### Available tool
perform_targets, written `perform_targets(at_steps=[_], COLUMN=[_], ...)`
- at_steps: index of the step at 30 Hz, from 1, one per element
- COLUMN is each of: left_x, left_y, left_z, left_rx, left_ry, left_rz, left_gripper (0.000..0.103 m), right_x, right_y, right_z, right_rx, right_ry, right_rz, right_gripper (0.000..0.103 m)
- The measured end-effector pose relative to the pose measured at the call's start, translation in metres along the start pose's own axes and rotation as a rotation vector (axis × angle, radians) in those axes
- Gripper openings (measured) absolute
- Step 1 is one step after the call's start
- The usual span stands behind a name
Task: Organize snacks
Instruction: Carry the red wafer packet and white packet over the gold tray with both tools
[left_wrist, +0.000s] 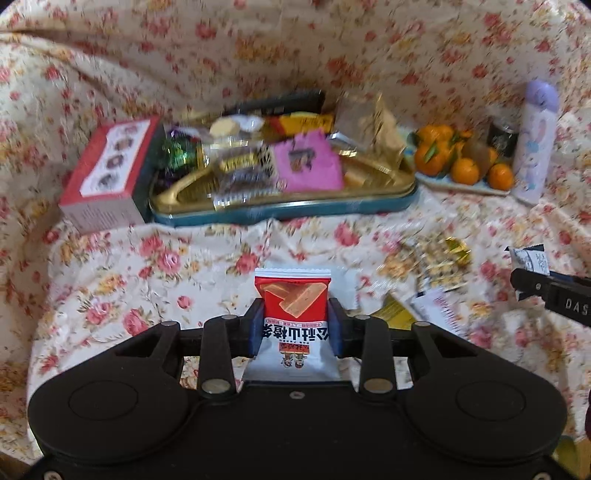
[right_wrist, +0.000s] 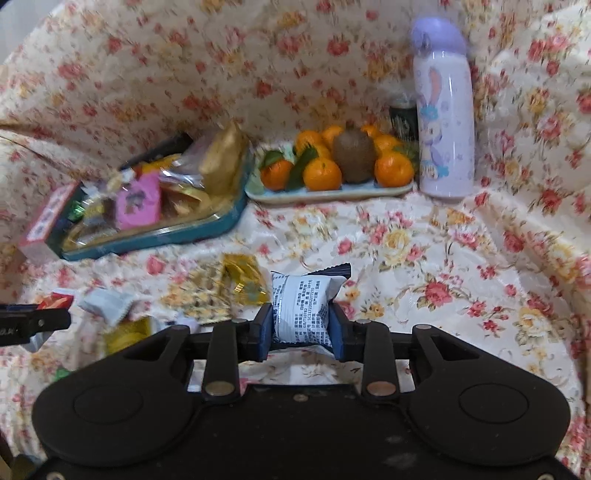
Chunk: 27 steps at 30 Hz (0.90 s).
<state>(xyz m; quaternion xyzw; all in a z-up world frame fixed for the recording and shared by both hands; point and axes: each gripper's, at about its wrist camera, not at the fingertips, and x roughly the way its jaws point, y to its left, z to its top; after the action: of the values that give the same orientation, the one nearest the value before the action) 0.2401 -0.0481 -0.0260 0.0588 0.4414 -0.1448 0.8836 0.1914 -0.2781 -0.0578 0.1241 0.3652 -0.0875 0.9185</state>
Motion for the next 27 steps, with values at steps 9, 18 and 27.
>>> perform_targets(at_steps=[9,18,27], left_x=[-0.055,-0.106,-0.148], left_y=[-0.012,-0.025,-0.034], left_z=[-0.01,-0.039,-0.084], left_rx=[-0.013,-0.016,-0.021], left_ry=[-0.01,0.001,0.009], left_rz=[-0.036,-0.082,-0.101], left_gripper=[0.043,0.043,0.043], right_x=[-0.073,-0.146,-0.21], right_y=[0.015,0.031,0.036], right_z=[-0.011,-0.041,-0.079], right_rx=[-0.015,0.006,0.033], right_ry=[-0.109,-0.192,-0.207], right_rz=[0.073,0.163,0.209], right_gripper=[0.033,0.033,0.033])
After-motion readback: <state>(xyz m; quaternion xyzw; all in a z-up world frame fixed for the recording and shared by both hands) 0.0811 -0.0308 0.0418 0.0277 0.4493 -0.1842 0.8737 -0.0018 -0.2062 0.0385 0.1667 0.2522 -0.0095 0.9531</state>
